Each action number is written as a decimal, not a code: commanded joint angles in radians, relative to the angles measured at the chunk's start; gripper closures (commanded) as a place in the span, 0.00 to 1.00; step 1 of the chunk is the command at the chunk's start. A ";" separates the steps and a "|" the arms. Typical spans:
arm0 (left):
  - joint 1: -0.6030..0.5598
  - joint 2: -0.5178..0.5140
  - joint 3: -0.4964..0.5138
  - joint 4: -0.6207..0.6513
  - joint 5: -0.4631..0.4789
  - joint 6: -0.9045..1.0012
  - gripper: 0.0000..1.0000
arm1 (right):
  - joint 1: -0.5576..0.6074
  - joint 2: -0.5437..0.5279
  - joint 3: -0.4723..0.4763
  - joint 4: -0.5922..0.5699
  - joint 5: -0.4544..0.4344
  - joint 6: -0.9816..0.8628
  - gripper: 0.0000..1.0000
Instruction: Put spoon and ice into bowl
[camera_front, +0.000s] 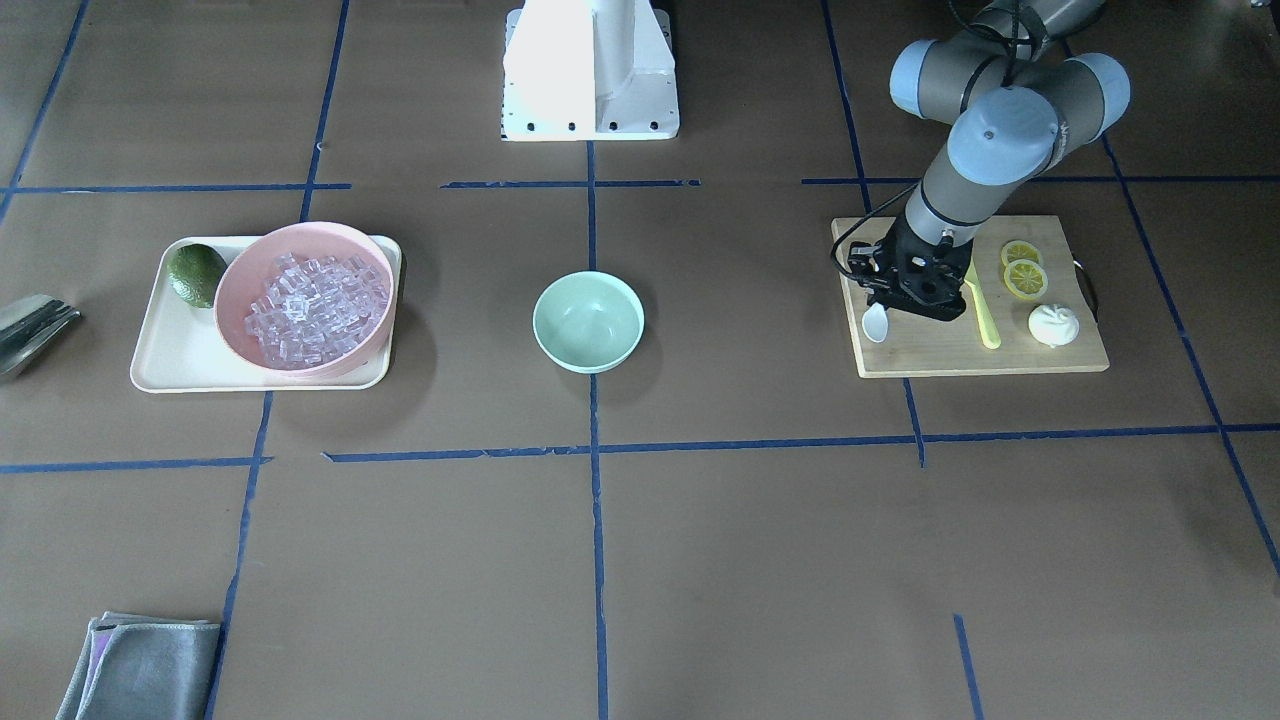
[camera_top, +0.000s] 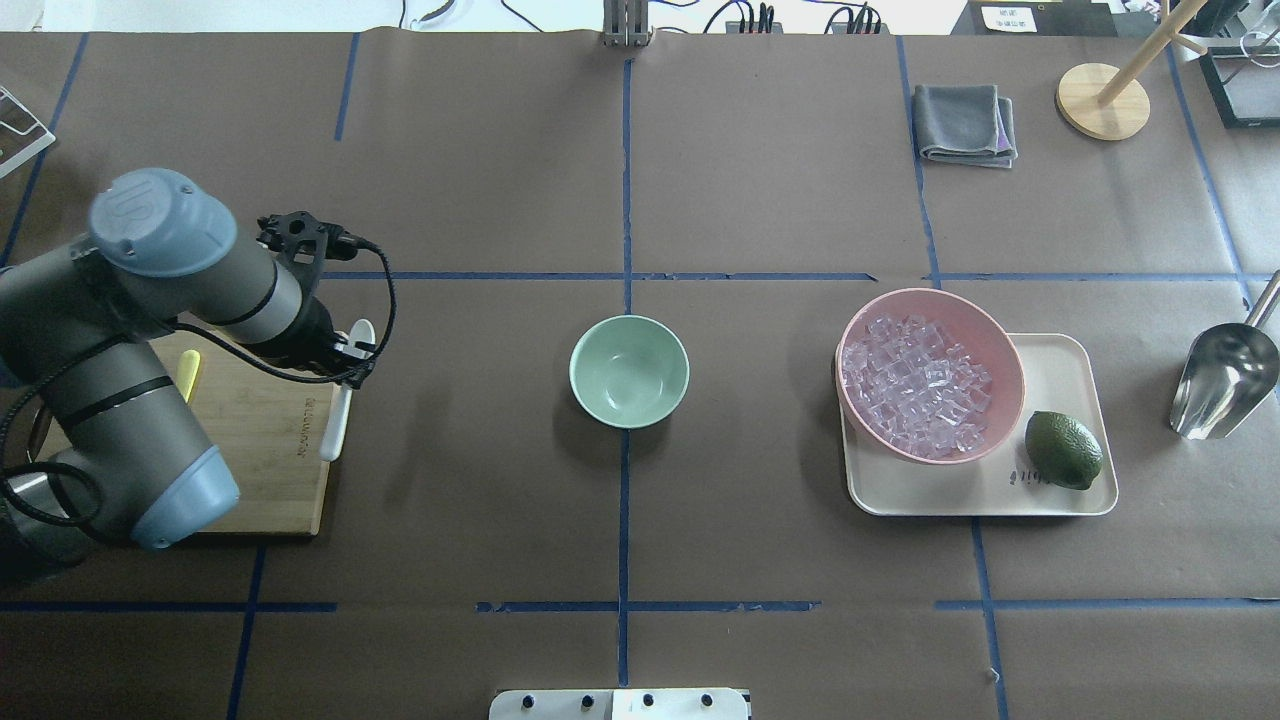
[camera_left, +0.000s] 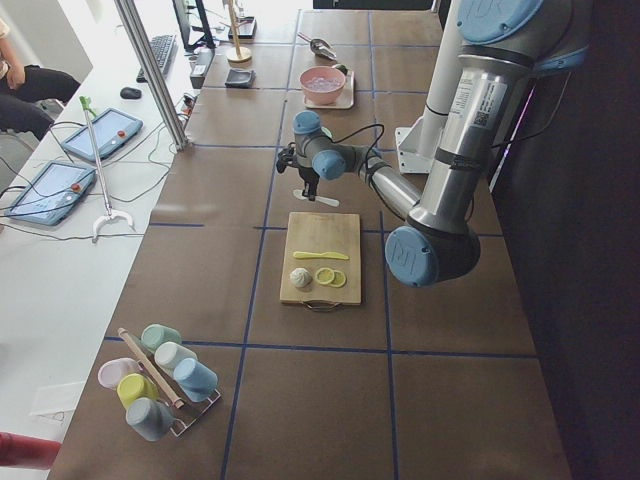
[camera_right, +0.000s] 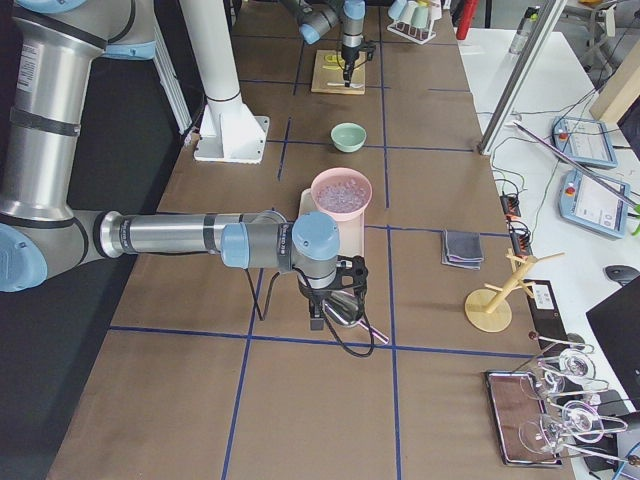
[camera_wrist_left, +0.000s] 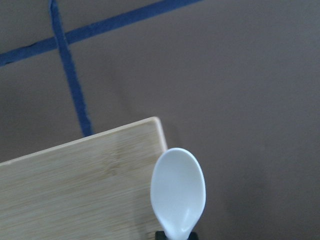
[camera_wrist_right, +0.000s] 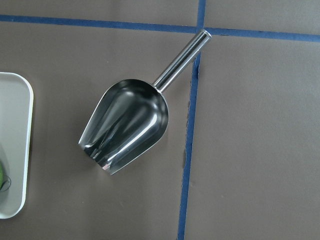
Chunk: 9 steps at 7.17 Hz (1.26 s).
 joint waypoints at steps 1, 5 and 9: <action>0.064 -0.181 0.073 -0.001 0.004 -0.242 1.00 | -0.002 0.000 0.001 0.000 -0.001 0.002 0.00; 0.120 -0.462 0.279 -0.001 0.010 -0.537 0.99 | -0.005 0.000 0.004 0.000 0.001 0.004 0.00; 0.156 -0.484 0.305 -0.005 0.011 -0.576 0.46 | -0.005 0.000 0.013 0.000 0.004 0.005 0.00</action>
